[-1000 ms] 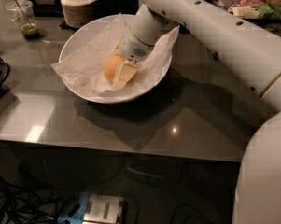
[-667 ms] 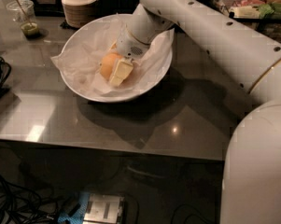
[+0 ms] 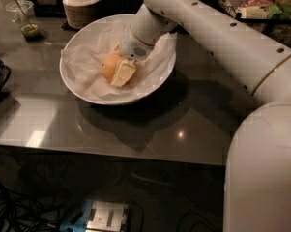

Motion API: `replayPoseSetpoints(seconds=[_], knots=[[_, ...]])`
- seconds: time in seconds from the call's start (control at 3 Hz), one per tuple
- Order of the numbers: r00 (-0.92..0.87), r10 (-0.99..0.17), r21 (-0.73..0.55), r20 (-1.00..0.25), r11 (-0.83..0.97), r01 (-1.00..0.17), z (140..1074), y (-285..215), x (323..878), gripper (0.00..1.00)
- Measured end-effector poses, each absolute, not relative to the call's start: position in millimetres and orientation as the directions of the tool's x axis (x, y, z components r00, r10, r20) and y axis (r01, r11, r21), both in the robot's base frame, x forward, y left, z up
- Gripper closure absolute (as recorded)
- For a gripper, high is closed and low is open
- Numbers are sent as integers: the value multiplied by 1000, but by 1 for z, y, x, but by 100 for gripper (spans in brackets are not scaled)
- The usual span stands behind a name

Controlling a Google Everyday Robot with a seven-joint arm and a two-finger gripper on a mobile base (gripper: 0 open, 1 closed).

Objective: Pick orange from white bowl

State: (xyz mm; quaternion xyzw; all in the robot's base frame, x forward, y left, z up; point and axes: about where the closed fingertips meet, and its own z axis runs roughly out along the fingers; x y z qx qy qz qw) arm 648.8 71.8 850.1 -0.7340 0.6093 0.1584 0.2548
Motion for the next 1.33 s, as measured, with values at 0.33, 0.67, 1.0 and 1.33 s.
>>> replayPoseSetpoints(seconds=[0.33,0.67,1.0,1.33], knots=[[238,-762,-287,-602,-72,-955,877,60,630,100],[316,-677,-437,-665,10,-899,932,43,604,100],[377,-598,-521,-707,80,-850,985,17,582,100],[445,-550,-577,-707,85,-812,1036,3,547,100]])
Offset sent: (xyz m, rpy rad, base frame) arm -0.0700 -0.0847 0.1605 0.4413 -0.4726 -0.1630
